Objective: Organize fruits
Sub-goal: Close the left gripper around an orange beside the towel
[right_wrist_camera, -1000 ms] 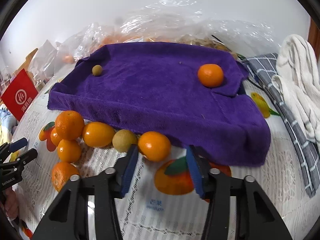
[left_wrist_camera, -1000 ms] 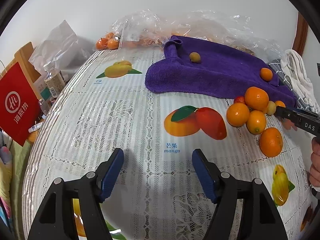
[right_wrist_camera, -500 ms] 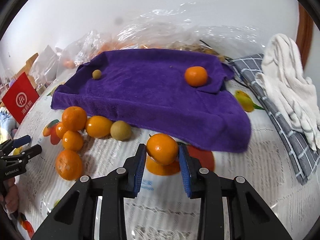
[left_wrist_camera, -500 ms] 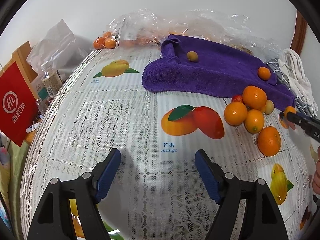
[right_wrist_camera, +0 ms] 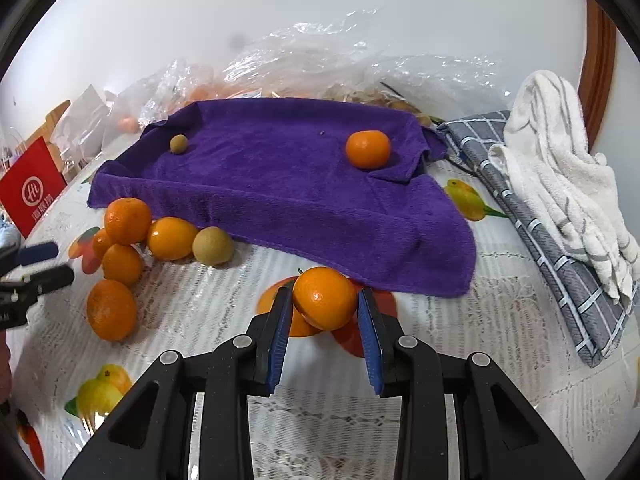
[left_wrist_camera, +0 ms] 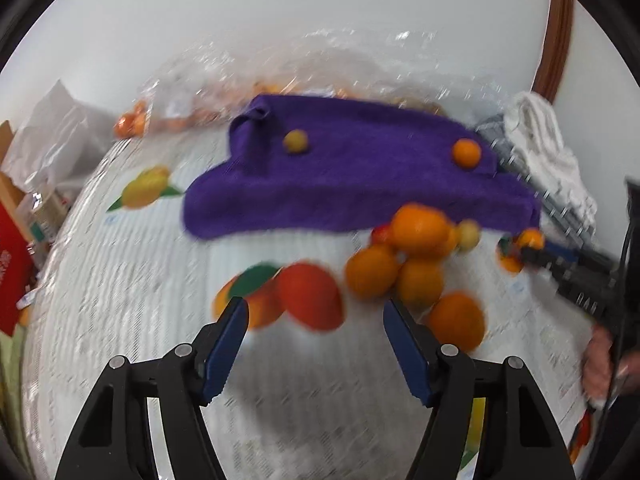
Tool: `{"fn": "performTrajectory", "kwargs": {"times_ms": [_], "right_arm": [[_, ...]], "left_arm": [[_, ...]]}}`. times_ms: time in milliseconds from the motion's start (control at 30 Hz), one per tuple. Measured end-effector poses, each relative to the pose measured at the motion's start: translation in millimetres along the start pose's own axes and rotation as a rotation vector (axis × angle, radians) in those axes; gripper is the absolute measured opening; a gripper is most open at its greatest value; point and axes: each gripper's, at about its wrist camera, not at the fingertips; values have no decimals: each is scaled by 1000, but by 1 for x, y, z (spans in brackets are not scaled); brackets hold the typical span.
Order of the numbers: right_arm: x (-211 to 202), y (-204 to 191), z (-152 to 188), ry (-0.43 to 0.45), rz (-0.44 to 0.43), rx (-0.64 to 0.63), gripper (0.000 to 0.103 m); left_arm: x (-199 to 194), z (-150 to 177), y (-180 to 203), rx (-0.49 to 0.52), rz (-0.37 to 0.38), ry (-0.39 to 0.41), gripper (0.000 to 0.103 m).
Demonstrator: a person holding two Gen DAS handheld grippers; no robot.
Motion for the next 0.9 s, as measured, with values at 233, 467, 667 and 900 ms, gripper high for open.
{"fn": "performTrajectory", "kwargs": {"times_ms": [233,467,667,900], "right_arm": [[3,8,3,-3,-34,39,33],[4,8,3,-2,-40,47,33],[4,8,3,-5,-40,45,33],[5,6,3,-10,-30,36,33]], "left_arm": [[23,-8,10,7,70,-35,50],[25,-6,4,-50,197,-37,29],[22,-9,-11,-120,185,-33,29],[19,-13,-19,-149,105,7,29]]}}
Point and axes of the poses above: each gripper's, at about its wrist camera, not at the fingertips, and x roughly the way its jaws point, y to its right, z to its underside, and after that the axes turned 11 degrees about -x, right-handed
